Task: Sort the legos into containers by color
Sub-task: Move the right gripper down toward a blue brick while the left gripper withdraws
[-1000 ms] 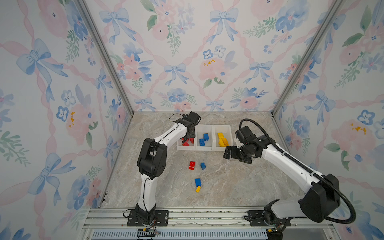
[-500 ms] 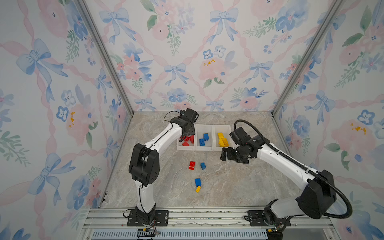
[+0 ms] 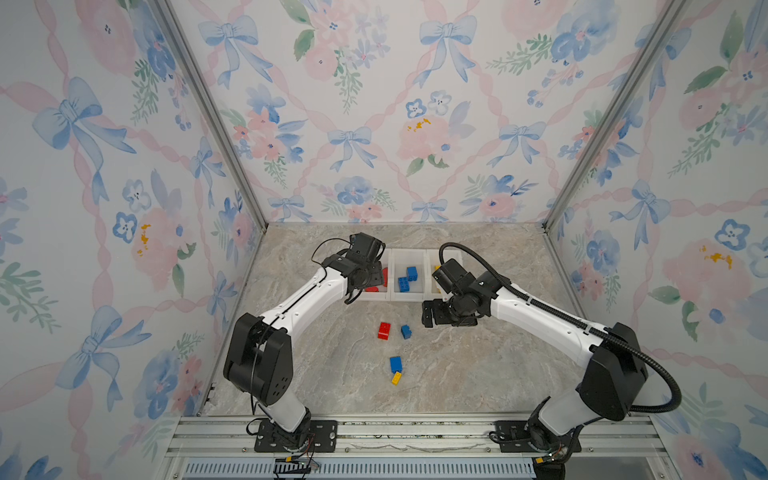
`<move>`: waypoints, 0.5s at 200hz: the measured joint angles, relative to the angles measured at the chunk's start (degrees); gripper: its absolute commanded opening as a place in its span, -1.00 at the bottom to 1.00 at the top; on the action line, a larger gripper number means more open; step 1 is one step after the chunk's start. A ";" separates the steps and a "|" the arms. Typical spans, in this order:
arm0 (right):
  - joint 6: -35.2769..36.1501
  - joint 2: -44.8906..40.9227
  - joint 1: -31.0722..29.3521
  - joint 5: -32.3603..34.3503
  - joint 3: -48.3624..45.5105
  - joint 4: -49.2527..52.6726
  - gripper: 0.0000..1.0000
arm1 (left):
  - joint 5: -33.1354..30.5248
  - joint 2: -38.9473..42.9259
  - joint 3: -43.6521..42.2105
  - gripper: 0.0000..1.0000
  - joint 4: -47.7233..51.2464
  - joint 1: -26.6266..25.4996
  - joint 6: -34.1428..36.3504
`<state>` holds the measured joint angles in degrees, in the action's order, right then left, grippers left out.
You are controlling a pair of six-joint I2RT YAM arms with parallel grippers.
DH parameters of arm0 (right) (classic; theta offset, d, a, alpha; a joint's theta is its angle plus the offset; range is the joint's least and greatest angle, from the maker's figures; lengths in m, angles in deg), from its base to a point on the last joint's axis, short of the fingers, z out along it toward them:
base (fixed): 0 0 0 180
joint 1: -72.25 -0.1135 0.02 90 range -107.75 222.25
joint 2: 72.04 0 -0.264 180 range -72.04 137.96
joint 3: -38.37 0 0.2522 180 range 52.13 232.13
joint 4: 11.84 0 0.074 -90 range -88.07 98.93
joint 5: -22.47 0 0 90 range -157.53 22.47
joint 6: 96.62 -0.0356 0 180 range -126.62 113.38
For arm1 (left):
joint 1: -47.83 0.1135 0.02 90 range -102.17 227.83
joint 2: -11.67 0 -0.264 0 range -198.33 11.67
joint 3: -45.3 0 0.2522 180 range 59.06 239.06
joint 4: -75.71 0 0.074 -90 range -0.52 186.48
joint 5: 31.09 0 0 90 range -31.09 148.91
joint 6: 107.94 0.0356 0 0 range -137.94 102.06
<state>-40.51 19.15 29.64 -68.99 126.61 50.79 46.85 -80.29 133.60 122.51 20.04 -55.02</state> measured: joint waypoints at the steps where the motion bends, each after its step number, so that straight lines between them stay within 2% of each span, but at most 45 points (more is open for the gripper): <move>1: 0.02 0.04 -0.07 0.02 0.04 -0.02 1.00 | 0.04 0.11 -0.13 0.45 -0.07 0.00 -0.02; 44: 1.16 4.28 -3.78 1.44 2.58 -1.18 1.00 | 2.51 6.60 -8.48 0.46 -3.30 0.52 -0.57; 100: 2.95 11.58 -8.55 3.13 4.87 -2.29 0.94 | 5.62 13.51 -17.62 0.48 -5.64 4.13 -1.07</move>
<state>-37.56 30.74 21.09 -65.86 131.48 48.49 52.47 -66.78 115.99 116.87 24.17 -56.09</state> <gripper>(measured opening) 0.979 0.738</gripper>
